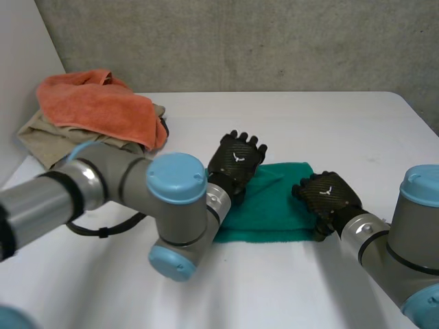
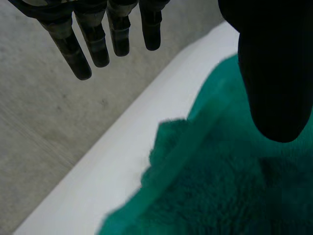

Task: Fold the laundry.

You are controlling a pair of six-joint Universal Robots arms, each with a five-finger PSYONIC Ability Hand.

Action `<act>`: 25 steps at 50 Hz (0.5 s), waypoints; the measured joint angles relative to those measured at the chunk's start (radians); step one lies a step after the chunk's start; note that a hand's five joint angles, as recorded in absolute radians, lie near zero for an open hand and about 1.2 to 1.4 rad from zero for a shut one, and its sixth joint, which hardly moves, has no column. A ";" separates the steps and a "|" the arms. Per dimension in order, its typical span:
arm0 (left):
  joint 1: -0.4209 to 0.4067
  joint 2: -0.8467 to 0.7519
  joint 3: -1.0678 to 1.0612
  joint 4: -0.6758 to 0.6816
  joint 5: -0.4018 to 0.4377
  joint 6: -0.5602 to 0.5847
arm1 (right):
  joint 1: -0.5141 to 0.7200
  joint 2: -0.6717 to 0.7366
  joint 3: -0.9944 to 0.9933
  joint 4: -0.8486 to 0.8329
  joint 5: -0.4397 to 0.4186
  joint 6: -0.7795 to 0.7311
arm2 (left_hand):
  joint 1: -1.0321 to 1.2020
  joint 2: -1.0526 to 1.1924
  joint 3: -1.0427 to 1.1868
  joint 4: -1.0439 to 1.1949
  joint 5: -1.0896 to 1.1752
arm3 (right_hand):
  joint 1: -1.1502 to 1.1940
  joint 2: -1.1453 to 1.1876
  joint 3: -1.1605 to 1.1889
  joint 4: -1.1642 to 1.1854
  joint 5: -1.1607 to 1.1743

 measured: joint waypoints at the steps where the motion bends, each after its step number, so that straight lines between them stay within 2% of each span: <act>1: 0.002 -0.022 0.022 -0.006 -0.005 0.006 | 0.000 0.005 0.000 -0.003 0.000 -0.001 | 0.002 0.000 0.000 0.000 0.001 | 0.058 0.061 0.063 0.063 0.054; 2: 0.004 -0.030 0.030 -0.008 -0.008 0.008 | 0.001 0.007 0.000 -0.004 0.000 -0.002 | 0.002 0.000 0.000 0.000 0.001 | 0.084 0.089 0.079 0.079 0.076; 4: 0.023 -0.065 0.069 -0.021 -0.048 0.026 | 0.002 0.019 -0.002 -0.010 0.002 -0.004 | 0.018 0.011 0.009 0.015 0.020 | 0.447 0.465 0.453 0.433 0.426; 6: 0.046 -0.077 0.083 -0.030 -0.106 0.040 | 0.002 0.025 -0.004 -0.013 0.008 -0.005 | 0.053 0.036 0.030 0.043 0.050 | 0.611 0.660 0.646 0.645 0.635; 11: 0.090 -0.036 0.054 -0.048 -0.276 0.058 | -0.012 0.025 -0.004 -0.016 0.045 -0.008 | 0.055 0.038 0.033 0.048 0.054 | 0.613 0.697 0.702 0.709 0.676; 14: 0.102 0.041 -0.015 -0.061 -0.340 0.059 | -0.026 0.009 0.005 -0.017 0.075 -0.012 | 0.055 0.038 0.033 0.047 0.054 | 0.613 0.697 0.702 0.710 0.676; 19: 0.109 0.197 -0.177 -0.075 -0.365 0.055 | -0.064 -0.042 0.031 -0.012 0.105 -0.064 | 0.051 0.036 0.031 0.043 0.043 | 0.613 0.697 0.702 0.710 0.681; 25: 0.112 0.377 -0.367 -0.075 -0.326 0.048 | -0.111 -0.081 0.043 -0.012 0.132 -0.246 | 0.042 0.022 0.017 0.023 0.016 | 0.613 0.697 0.702 0.710 0.681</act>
